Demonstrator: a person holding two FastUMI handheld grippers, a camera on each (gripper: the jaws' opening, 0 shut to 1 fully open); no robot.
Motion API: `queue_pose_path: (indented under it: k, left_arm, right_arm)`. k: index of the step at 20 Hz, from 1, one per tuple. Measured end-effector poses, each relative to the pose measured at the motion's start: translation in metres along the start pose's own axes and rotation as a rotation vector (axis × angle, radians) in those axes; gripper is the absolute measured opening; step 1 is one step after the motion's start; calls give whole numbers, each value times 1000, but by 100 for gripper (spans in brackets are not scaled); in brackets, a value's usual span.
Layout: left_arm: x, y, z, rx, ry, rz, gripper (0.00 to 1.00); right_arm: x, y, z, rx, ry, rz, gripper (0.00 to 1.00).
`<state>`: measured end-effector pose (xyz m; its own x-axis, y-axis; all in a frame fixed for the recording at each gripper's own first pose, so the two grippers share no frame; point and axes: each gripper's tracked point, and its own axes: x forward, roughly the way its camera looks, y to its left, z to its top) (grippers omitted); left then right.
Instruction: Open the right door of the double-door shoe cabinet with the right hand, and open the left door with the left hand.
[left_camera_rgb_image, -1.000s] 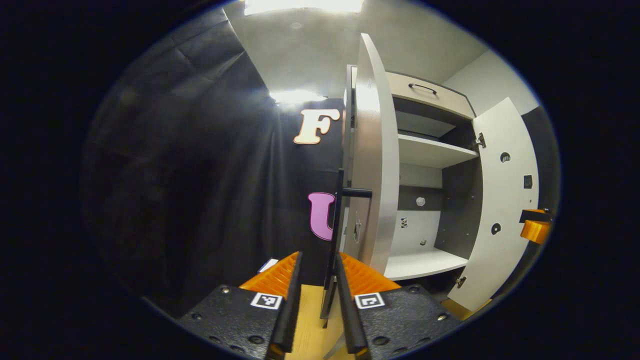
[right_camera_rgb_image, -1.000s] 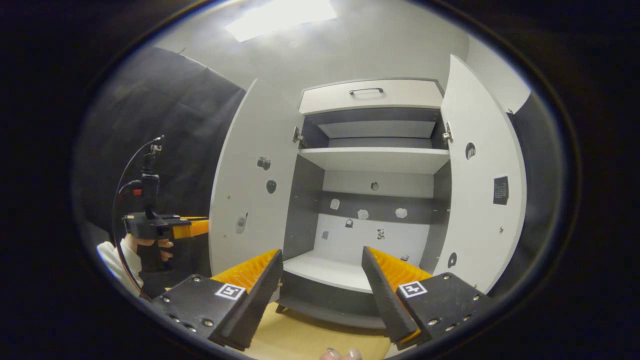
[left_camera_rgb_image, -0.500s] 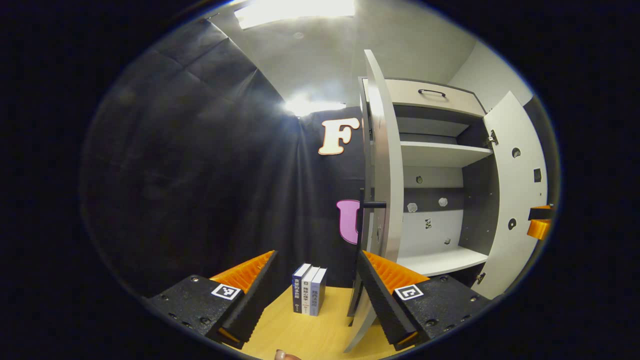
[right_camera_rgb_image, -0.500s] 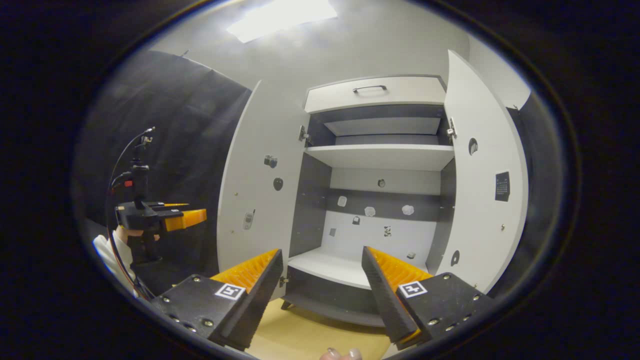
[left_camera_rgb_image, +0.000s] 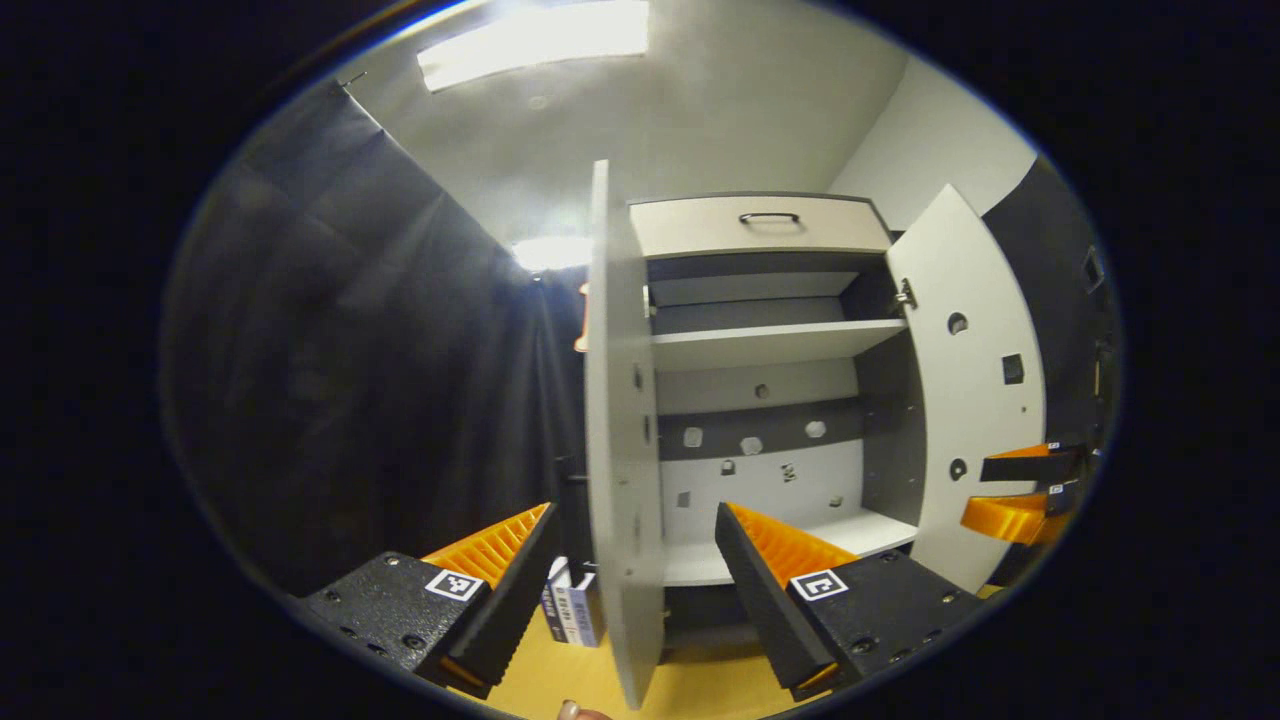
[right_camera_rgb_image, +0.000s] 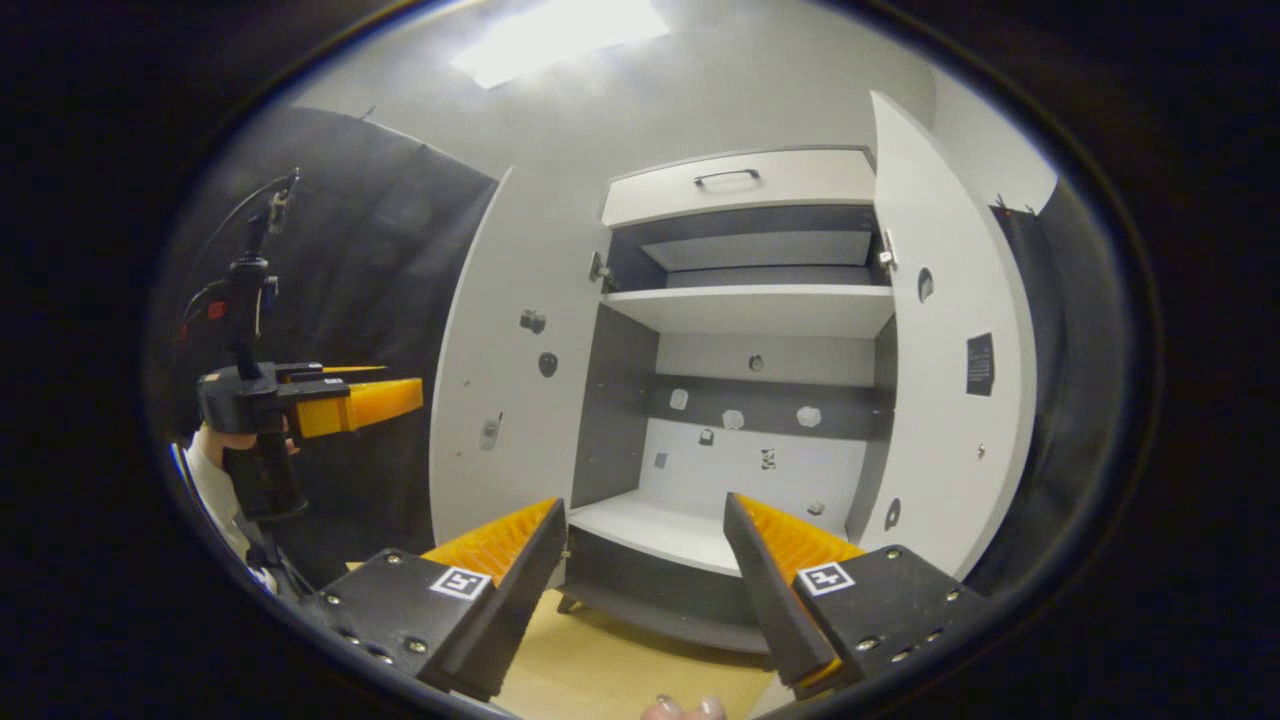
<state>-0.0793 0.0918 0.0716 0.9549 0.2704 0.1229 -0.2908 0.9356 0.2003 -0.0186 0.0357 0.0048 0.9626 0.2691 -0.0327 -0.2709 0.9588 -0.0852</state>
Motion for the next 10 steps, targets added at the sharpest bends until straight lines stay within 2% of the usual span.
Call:
queue_pose_path:
  k: [4, 9, 10]
  left_arm:
    - [21, -71, -8, -88, -13, -160, 97]
    - [39, -128, -13, -84, -67, -295, 98]
    - [40, -138, -12, -88, -81, -326, 97]
  right_arm:
    - [-7, -26, -1, 1, -10, -73, 96]
    - [-6, -39, -4, -19, -18, -170, 93]
    - [-5, -40, -4, -33, -24, -191, 95]
